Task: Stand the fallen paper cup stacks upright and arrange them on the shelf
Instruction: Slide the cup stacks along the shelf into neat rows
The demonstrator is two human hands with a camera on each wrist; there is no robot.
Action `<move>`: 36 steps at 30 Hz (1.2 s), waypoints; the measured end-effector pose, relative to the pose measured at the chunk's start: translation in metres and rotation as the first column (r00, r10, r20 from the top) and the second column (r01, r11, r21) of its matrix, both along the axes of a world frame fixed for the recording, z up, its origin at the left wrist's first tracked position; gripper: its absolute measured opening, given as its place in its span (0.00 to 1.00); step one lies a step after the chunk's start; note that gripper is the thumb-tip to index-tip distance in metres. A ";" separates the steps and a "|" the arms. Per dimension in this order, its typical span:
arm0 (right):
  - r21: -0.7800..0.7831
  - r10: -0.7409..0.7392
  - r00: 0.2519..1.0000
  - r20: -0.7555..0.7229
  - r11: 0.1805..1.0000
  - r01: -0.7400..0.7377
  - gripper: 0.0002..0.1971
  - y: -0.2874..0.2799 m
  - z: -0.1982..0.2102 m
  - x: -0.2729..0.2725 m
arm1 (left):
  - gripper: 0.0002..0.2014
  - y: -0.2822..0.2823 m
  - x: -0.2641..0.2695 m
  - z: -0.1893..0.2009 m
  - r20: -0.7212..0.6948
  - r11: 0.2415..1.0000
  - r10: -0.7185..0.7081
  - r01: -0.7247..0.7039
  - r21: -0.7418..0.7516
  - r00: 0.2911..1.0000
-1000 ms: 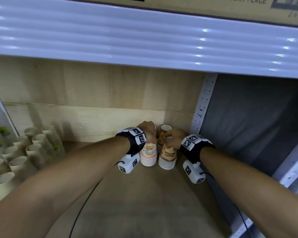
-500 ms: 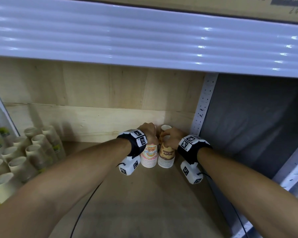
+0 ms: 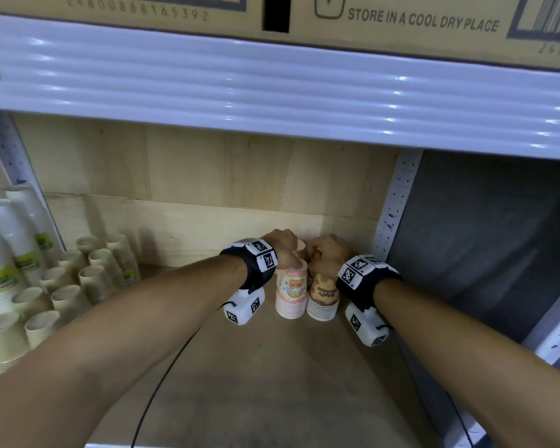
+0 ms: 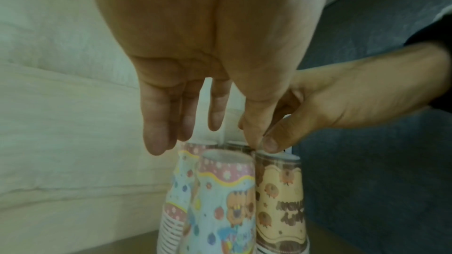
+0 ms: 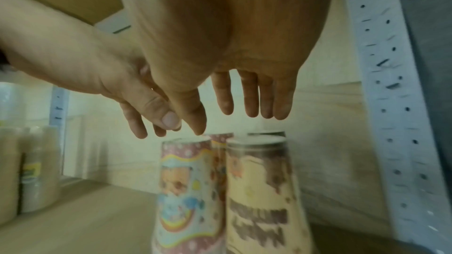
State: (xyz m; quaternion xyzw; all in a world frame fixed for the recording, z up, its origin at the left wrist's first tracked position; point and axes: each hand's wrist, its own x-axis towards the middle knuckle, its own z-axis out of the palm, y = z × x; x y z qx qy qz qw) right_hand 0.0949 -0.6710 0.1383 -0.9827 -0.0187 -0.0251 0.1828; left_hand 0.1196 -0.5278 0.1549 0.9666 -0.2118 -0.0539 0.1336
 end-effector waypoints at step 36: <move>-0.054 0.674 0.738 -0.038 0.736 -0.675 0.15 0.367 0.017 -0.071 | 0.11 0.360 -0.125 0.042 -0.106 0.787 0.560 -0.487 0.379 0.822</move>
